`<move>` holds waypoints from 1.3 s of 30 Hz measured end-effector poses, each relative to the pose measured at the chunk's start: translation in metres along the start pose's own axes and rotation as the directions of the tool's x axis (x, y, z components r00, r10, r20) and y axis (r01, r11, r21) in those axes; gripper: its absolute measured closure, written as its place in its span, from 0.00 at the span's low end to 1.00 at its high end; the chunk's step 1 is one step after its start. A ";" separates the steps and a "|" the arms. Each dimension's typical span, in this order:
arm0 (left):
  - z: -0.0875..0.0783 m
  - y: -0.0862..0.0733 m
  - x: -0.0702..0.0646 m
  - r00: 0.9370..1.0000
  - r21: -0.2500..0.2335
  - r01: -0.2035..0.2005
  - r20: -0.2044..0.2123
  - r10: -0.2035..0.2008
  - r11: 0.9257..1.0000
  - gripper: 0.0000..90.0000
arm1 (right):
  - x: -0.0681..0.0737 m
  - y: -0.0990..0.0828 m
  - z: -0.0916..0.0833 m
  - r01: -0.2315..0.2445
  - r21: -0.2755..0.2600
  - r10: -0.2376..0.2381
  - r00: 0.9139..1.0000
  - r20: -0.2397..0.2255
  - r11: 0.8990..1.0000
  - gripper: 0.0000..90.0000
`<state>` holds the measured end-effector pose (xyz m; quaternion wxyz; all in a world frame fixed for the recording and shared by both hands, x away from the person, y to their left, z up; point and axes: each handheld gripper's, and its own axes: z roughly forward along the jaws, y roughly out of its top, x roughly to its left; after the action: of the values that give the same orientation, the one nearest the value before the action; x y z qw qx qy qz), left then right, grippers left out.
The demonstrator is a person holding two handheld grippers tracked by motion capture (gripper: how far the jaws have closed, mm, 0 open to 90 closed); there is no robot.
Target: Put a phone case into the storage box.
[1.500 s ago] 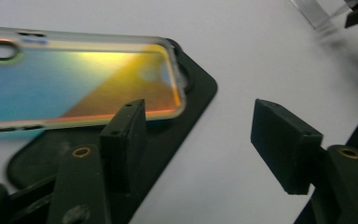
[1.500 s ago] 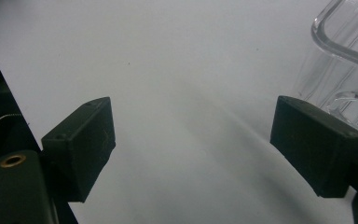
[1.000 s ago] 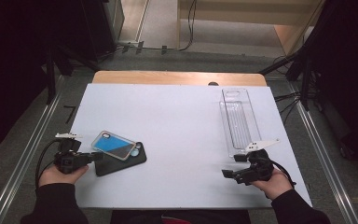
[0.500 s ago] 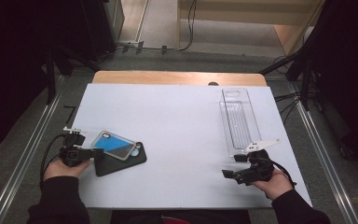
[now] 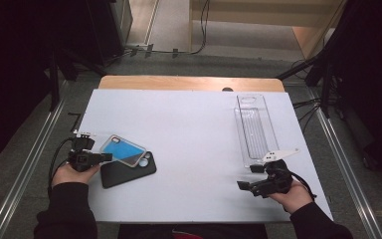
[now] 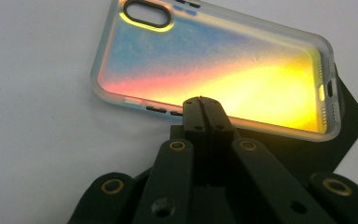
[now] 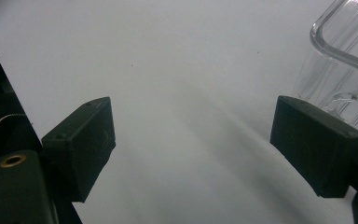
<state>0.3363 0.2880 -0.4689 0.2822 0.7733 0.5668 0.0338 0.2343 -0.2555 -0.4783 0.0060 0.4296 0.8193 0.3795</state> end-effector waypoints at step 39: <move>0.048 0.054 -0.003 0.999 -0.072 -0.019 -0.040 0.016 0.997 0.99 | 0.000 0.000 -0.001 0.003 -0.002 -0.003 1.000 0.002 1.000 0.13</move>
<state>0.3994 0.2559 -0.4830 0.2983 0.7668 0.5638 0.0720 0.2341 -0.2558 -0.4780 0.0077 0.4289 0.8194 0.3801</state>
